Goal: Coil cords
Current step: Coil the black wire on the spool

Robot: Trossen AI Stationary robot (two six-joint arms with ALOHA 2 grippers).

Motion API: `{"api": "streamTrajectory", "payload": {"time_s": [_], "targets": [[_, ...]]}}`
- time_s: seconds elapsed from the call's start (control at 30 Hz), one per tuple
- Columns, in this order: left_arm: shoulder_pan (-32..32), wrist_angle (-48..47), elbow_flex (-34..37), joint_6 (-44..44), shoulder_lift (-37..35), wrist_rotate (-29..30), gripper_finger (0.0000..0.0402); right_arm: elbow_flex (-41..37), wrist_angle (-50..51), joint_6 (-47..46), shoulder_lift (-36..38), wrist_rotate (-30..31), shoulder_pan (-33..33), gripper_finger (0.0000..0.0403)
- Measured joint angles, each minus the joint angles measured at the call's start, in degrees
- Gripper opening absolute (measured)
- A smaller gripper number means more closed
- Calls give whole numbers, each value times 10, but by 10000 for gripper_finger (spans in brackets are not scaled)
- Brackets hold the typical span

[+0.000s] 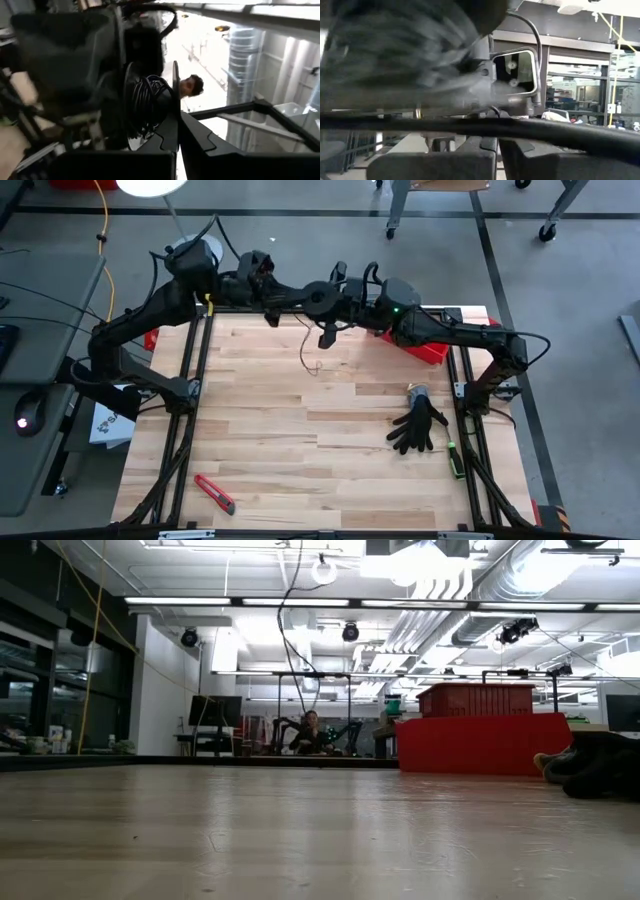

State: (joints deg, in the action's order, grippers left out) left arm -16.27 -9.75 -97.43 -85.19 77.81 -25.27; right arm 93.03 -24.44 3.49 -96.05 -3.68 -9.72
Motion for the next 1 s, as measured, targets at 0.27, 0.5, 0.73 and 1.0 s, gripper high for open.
{"api": "streamTrajectory", "payload": {"time_s": [0.27, 0.5, 0.73, 1.0], "targets": [[-19, -109, 0, 64, -39, -40, 0, 0, 25, 0, 2, -37, -23, 0], [-62, -247, 1, 203, -68, -58, 0, 0, 70, 0, 2, -55, -46, 0], [-100, -359, 0, 386, -80, -60, 0, 0, 99, 0, 2, -65, -57, 0], [-131, -388, 1, 602, -80, 0, 0, -1, 115, -11, 3, -53, -58, 1]]}}
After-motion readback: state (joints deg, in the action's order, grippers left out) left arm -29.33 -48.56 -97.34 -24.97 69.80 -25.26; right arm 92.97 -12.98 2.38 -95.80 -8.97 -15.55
